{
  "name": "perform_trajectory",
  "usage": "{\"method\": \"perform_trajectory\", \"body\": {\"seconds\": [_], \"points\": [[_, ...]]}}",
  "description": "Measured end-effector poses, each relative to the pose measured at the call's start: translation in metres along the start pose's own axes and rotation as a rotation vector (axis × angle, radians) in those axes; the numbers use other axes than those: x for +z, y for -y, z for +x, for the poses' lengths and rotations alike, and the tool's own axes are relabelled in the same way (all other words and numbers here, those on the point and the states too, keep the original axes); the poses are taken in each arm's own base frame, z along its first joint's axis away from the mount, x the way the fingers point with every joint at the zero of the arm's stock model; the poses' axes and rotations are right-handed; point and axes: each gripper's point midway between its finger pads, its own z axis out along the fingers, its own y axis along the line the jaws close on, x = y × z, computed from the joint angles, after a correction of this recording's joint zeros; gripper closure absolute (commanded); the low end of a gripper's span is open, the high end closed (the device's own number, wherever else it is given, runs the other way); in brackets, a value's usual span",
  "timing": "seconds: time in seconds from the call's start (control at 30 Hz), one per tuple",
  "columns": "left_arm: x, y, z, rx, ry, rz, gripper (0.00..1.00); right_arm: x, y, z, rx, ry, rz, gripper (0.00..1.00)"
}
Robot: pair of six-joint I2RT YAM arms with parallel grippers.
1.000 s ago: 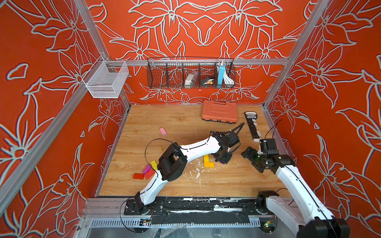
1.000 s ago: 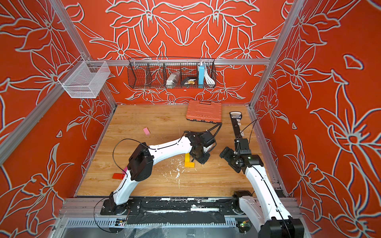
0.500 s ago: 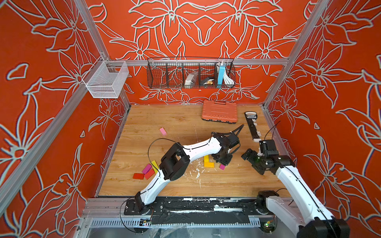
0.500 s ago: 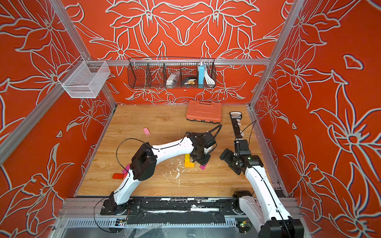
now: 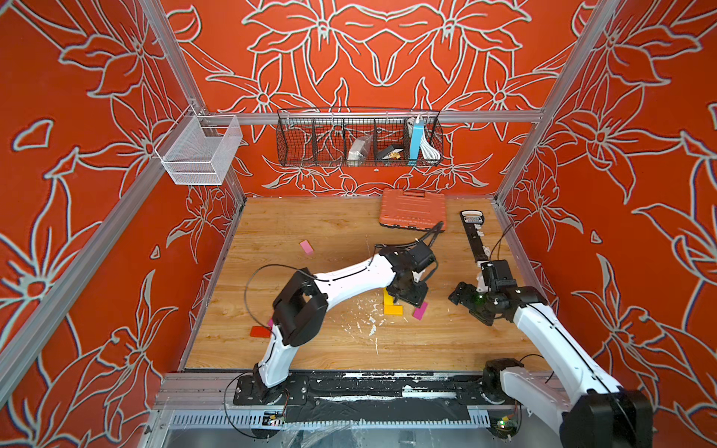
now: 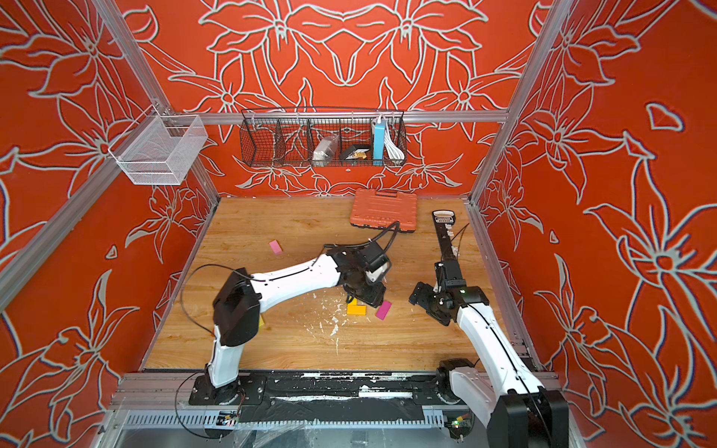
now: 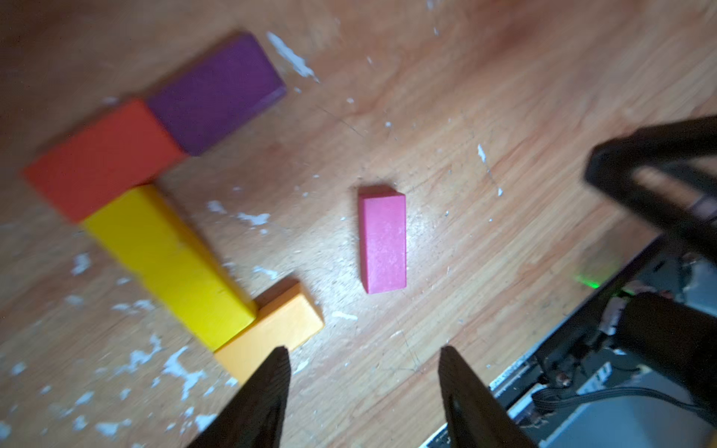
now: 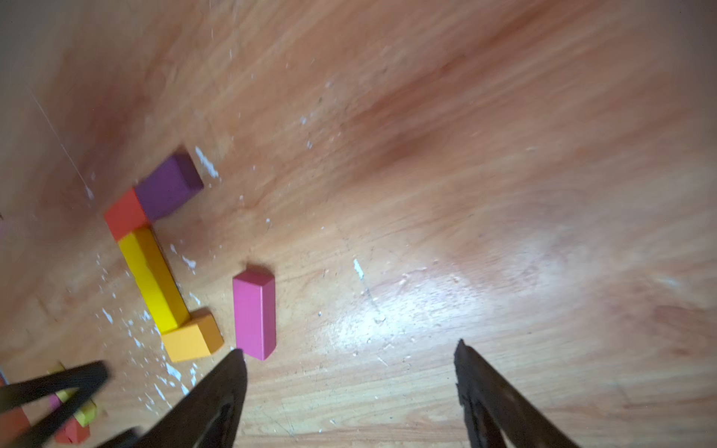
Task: Assemble the letter c with building blocks
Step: Place the building block at the center of the board, then assemble the building block at the center of the board.
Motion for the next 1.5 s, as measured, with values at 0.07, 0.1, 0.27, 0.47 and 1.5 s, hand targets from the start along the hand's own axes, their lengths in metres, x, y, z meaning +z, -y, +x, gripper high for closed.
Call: {"method": "perform_trajectory", "body": {"seconds": [0.07, 0.1, 0.27, 0.47, 1.5], "points": [[-0.025, -0.018, -0.01, -0.056, 0.063, 0.018, 0.24, 0.002, -0.011, 0.005, -0.081, -0.02, 0.002, 0.13], [-0.035, -0.029, -0.014, -0.083, 0.09, 0.022, 0.2, 0.002, -0.018, 0.006, -0.128, -0.026, 0.002, 0.12], [-0.065, -0.089, -0.019, -0.228, 0.165, 0.005, 0.07, 0.007, -0.046, 0.01, -0.333, -0.045, 0.018, 0.07], [-0.075, -0.125, -0.011, -0.314, 0.176, -0.008, 0.03, 0.019, -0.05, 0.01, -0.441, -0.065, 0.058, 0.09], [-0.091, -0.152, 0.01, -0.393, 0.198, 0.007, 0.02, 0.081, -0.056, 0.0, -0.542, -0.131, 0.308, 0.1]]}}
